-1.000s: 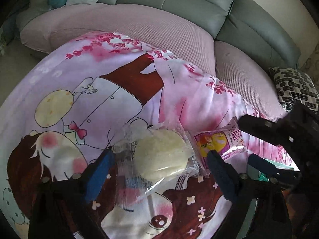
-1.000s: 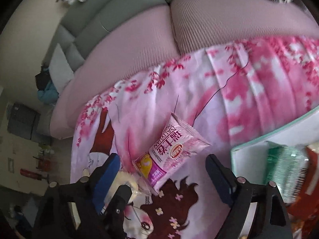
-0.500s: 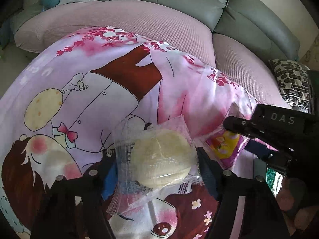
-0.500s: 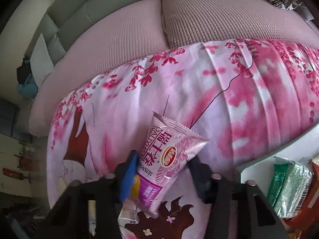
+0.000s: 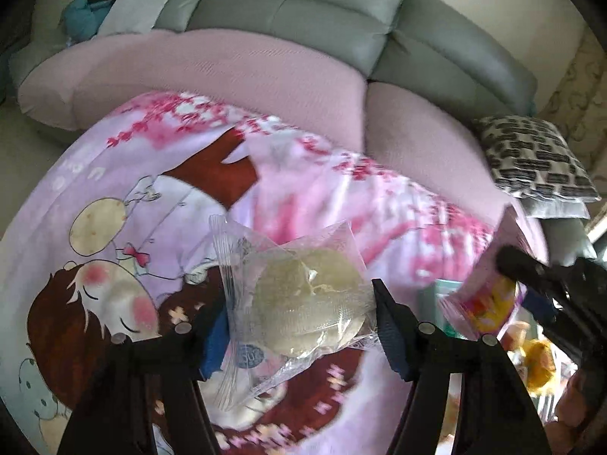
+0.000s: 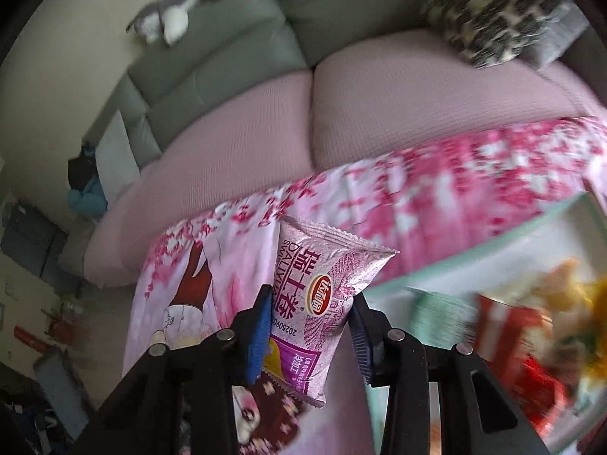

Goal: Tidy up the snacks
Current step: 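Grasp the pink-purple packet with the right tool while the left tool grasps the wrapped bun, then carry the pink-purple packet and wrapped bun into the tray and release them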

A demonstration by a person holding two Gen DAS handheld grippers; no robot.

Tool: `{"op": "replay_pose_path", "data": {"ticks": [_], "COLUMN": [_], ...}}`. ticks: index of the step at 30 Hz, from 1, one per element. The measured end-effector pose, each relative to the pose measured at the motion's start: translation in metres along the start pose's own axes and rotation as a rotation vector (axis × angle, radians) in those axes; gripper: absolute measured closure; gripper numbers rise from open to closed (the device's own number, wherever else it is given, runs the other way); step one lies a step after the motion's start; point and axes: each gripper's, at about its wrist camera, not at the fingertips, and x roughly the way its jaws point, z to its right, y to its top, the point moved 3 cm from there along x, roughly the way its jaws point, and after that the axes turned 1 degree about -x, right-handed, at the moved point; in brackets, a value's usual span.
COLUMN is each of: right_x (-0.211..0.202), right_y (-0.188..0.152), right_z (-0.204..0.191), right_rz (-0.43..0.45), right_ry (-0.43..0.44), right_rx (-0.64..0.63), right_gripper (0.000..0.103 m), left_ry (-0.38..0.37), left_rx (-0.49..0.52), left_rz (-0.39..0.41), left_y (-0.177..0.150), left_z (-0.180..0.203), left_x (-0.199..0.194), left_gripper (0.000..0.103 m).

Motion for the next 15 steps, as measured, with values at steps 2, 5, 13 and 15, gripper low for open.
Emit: {"op": "replay_pose_path", "data": {"ticks": [2,5,13,15], "right_x": [-0.022,-0.059,-0.110,-0.108], "right_y": [-0.007,-0.024,-0.058,-0.062], "right_z": [0.015,0.052,0.152,0.165], "right_rz": [0.038,0.109,0.134,0.122], "right_ry": [-0.029,-0.133,-0.234,-0.234], "right_rx": [0.011,0.040,0.239,0.262], "right_gripper": [0.062,0.062,0.062,0.062], "left_ry": [-0.036,-0.100,-0.290,-0.289], "left_rx": [0.037,0.101,0.383,0.432], "left_rz": [0.014,0.031,-0.004,-0.017], "left_y": [-0.005,-0.013,-0.061,-0.073], "left_z": [0.017,0.046,0.154,0.172], "left_x": [-0.009,-0.022,-0.032,-0.029], "left_gripper": [0.034,0.034,0.034,0.034]}}
